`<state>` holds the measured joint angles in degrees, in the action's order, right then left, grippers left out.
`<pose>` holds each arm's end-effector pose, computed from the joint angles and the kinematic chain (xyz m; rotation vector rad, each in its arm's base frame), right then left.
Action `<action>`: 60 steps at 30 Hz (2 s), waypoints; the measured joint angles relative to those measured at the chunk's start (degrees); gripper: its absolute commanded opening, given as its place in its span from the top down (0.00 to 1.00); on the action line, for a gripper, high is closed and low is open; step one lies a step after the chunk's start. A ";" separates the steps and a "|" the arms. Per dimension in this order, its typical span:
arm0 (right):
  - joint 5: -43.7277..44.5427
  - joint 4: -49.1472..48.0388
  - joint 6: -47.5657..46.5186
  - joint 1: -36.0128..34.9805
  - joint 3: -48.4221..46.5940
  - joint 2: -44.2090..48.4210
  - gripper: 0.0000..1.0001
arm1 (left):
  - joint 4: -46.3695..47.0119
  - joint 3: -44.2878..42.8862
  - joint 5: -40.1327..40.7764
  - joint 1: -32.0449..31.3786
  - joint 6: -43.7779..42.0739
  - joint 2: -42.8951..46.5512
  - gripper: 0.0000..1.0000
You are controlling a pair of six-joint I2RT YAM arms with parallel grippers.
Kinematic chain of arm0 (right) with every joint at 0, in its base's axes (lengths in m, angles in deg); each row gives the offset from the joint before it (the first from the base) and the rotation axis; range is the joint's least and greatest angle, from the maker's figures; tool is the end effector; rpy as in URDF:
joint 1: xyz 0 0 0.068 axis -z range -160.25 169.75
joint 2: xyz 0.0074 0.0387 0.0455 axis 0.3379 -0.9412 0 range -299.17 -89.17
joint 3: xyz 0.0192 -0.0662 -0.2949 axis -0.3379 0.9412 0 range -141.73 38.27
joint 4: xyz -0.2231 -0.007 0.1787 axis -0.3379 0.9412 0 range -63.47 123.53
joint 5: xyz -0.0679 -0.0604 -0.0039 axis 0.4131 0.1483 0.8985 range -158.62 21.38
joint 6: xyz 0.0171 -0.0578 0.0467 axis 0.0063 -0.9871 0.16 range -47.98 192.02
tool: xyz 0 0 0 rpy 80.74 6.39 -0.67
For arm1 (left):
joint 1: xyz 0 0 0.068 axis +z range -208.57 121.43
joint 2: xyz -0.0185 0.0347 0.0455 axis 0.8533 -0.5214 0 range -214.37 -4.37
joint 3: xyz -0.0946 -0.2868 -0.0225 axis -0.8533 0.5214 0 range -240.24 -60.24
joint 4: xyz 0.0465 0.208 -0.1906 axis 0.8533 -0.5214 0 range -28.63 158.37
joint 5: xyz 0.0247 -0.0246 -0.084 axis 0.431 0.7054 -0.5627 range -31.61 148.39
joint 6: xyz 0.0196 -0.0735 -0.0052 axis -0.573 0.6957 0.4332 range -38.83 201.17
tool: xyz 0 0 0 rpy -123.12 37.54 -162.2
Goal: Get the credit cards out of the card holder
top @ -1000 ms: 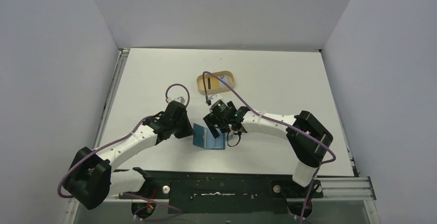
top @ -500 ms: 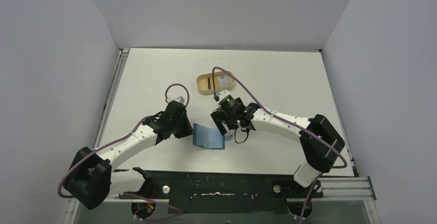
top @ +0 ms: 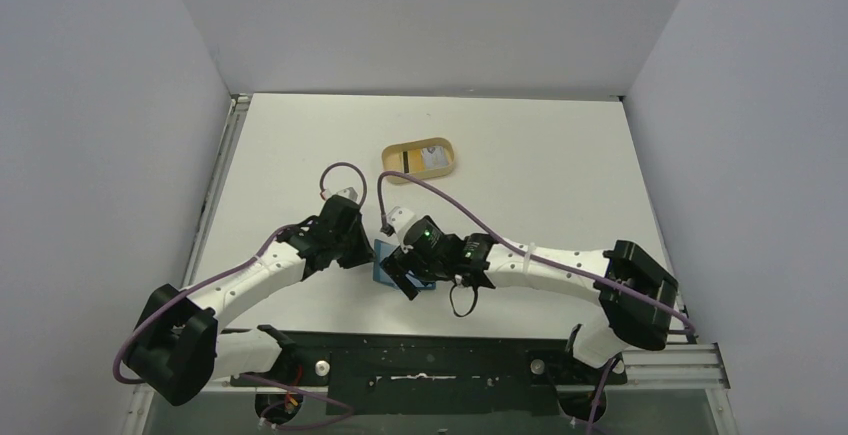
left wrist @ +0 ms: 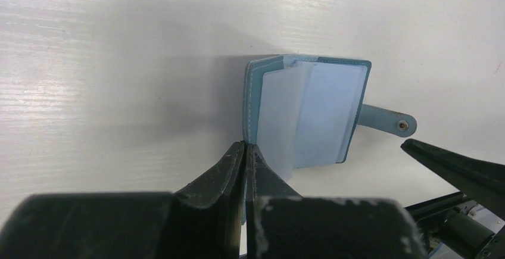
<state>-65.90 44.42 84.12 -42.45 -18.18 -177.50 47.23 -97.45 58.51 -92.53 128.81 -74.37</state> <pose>0.1719 0.3195 0.2103 -1.0419 2.2811 0.5071 0.2166 -0.1458 0.1824 -0.3117 2.5906 -0.5530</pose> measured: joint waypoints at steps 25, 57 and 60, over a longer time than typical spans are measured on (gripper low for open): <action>1.92 -4.24 -6.75 -3.15 -4.09 -10.34 0.05 | 0.17 0.00 -1.05 0.74 0.00 -0.26 1.00; 2.56 -8.74 -9.29 -1.53 -2.78 -10.95 0.03 | 0.28 0.00 -1.46 1.18 -0.02 -0.24 1.00; 1.68 -8.90 -9.31 -1.53 -2.69 -10.95 0.03 | 0.28 0.00 -1.46 1.18 -0.02 -0.24 1.00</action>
<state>-64.22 35.53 74.80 -43.98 -20.87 -188.45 47.51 -97.45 57.05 -91.35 128.78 -74.61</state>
